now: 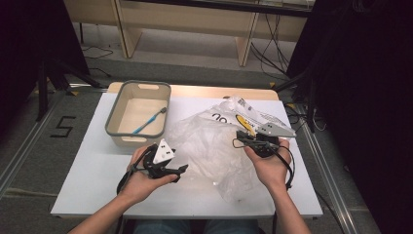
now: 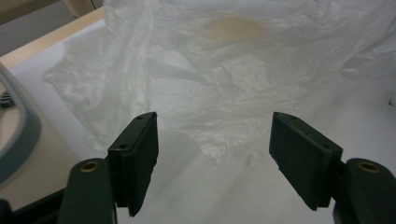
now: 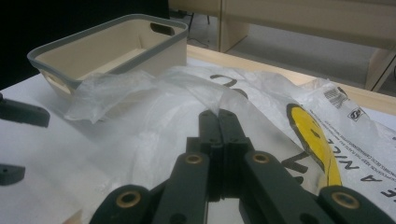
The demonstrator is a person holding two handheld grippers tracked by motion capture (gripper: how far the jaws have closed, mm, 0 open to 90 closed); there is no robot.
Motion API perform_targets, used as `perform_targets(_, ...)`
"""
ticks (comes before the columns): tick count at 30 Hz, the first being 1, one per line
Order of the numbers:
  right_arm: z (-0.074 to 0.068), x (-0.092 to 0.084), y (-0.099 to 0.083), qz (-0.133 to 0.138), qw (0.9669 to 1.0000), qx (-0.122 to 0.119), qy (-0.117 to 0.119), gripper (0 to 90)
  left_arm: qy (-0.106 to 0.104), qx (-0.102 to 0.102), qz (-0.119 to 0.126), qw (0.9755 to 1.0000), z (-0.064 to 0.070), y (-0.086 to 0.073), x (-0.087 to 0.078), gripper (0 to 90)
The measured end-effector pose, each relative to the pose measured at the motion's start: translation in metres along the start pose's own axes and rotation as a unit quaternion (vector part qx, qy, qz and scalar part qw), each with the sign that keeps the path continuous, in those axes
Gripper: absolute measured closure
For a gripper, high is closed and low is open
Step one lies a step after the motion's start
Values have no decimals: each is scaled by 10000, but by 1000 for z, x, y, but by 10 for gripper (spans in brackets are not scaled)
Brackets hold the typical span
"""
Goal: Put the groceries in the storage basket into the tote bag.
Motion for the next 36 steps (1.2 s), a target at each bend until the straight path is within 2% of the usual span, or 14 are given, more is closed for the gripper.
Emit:
perform_targets(6, 2, -1, 0, 0, 10000, 27, -19, 900, -2, -76, 122, 9999, -15, 8, -17, 313)
perform_targets(11, 2, 0, 0, -7, 10000, 16, -25, 900, 145, -242, 191, 9994, -36, 13, -25, 312)
perform_targets(15, 2, 0, 0, -27, 10000, 21, -21, 900, 178, -350, 112, 9992, -55, 16, -28, 305)
perform_targets(22, 2, 1, 0, -41, 10000, 19, -9, 900, 424, -362, -265, 9981, -94, 28, -23, 306)
perform_targets(24, 2, 1, -1, -42, 10000, 27, -12, 900, 419, -413, -368, 9976, -103, 31, -20, 306)
perform_targets(29, 3, 1, -1, -35, 10000, 30, -12, 900, 513, -441, -725, 9951, -128, 34, -10, 312)
perform_targets(36, 3, 1, -1, -30, 10000, 29, -10, 900, 700, -446, -981, 9917, -156, 40, 2, 347)
Point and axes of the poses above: each handheld gripper's, and its own axes: x roughly forward along the jaws, y roughly out of its top, z roughly to its right, the point moved 7 cm from there along x, roughly forward along the jaws, and after that the axes turned 10 degrees about -z, right-handed, at the moved point
